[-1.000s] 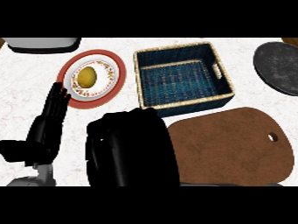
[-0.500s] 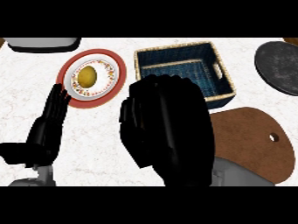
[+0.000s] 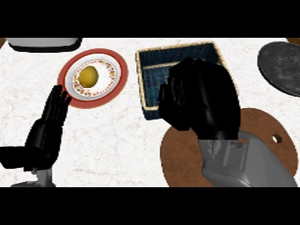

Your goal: Pick the croissant from the cutting board and place it in the basket

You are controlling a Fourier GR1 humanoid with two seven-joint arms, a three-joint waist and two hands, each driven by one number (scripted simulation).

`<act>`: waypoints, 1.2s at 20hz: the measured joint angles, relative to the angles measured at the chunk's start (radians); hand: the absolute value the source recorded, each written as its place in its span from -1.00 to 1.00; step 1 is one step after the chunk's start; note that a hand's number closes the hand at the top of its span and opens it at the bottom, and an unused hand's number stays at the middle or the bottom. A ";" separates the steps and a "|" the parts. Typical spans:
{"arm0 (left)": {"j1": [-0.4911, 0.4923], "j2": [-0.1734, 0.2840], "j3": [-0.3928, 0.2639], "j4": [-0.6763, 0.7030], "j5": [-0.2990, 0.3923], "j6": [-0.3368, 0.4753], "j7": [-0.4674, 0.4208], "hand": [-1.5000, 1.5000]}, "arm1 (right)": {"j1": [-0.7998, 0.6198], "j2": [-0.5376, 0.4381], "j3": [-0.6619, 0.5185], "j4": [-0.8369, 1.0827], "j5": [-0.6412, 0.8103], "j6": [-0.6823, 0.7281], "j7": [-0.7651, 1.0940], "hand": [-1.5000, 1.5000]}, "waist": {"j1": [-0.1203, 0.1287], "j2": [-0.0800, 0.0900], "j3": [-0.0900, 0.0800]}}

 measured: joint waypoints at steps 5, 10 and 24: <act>-0.018 -0.004 0.023 0.024 0.001 -0.011 -0.003 0.00 | 0.053 -0.019 -0.049 0.060 0.007 0.011 -0.102 1.00 | 0.001 0.001 0.000; -0.021 -0.015 0.032 0.033 -0.006 -0.023 -0.012 0.00 | 0.084 0.023 -0.089 0.124 0.032 -0.018 -0.174 1.00 | 0.002 0.001 0.000; -0.031 -0.044 0.044 0.036 -0.032 -0.038 -0.007 0.00 | 0.138 0.059 -0.251 0.270 0.050 -0.077 -0.329 -1.00 | 0.002 0.000 0.000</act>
